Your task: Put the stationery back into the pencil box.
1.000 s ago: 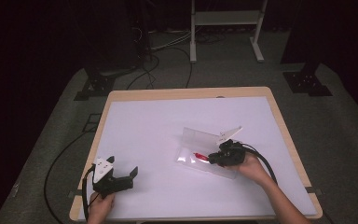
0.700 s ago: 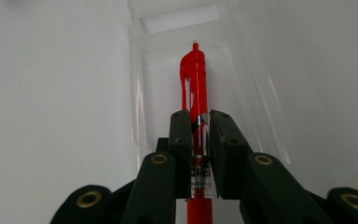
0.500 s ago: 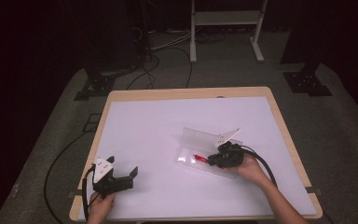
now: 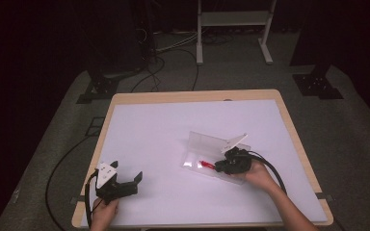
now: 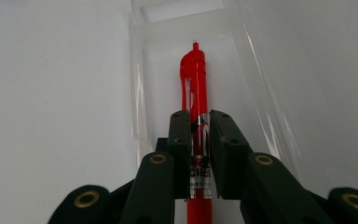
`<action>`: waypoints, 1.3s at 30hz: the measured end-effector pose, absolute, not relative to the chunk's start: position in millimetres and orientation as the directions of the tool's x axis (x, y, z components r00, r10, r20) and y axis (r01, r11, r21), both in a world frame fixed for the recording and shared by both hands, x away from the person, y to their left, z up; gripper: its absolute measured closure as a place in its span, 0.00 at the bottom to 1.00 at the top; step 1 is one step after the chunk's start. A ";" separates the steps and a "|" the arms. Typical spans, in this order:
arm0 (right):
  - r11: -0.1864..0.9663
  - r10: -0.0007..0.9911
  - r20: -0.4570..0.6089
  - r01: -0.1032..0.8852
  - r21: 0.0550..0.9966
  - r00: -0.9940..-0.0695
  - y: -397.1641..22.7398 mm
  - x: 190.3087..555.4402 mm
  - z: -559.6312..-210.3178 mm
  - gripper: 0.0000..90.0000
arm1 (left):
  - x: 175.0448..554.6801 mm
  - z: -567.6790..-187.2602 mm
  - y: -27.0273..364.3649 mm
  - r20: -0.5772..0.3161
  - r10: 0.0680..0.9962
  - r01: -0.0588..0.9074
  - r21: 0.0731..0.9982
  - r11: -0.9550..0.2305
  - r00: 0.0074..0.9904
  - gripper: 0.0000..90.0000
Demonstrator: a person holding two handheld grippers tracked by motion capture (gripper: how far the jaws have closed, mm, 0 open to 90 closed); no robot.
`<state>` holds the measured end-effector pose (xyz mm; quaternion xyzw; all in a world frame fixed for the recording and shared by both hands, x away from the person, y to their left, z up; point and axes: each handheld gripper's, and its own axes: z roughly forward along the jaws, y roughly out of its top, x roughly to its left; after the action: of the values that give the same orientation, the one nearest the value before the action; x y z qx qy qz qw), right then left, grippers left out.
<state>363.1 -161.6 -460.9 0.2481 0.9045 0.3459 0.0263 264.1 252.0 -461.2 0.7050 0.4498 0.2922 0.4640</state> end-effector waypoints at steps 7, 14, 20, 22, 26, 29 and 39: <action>0.631 0.470 0.126 0.432 0.645 -0.874 -162.7 362.7 -459.6 0.85 | 264.3 -461.2 251.8 -0.005 0.905 0.365 0.916 -0.167 0.426 0.00; 0.610 0.472 0.140 0.437 0.661 -0.870 -166.0 361.4 -454.5 0.79 | 264.5 -461.2 252.2 -0.009 0.905 0.365 0.916 -0.163 0.426 0.00; 0.593 0.469 0.149 0.436 0.677 -0.870 -171.3 359.9 -449.0 0.73 | 264.2 -461.3 251.7 -0.002 0.903 0.361 0.917 -0.169 0.430 0.00; 0.586 0.469 0.150 0.434 0.684 -0.871 -173.5 358.5 -446.7 0.72 | 264.0 -461.2 251.6 -0.002 0.903 0.360 0.917 -0.170 0.430 0.00; 0.578 0.466 0.150 0.428 0.695 -0.872 -178.2 355.6 -442.8 0.68 | 263.5 -461.3 251.7 -0.004 0.904 0.357 0.919 -0.165 0.428 0.00; 0.574 0.469 0.152 0.431 0.696 -0.870 -181.9 353.8 -440.2 0.66 | 263.3 -461.3 251.3 -0.001 0.903 0.356 0.919 -0.168 0.429 0.00; 0.566 0.485 0.146 0.437 0.699 -0.862 -193.4 347.5 -431.8 0.60 | 263.9 -461.2 251.6 -0.001 0.903 0.360 0.917 -0.170 0.429 0.00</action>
<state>347.5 -193.4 -431.8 0.2606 0.8844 0.3858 0.0312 263.9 251.6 -461.2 0.7065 0.4471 0.2927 0.4639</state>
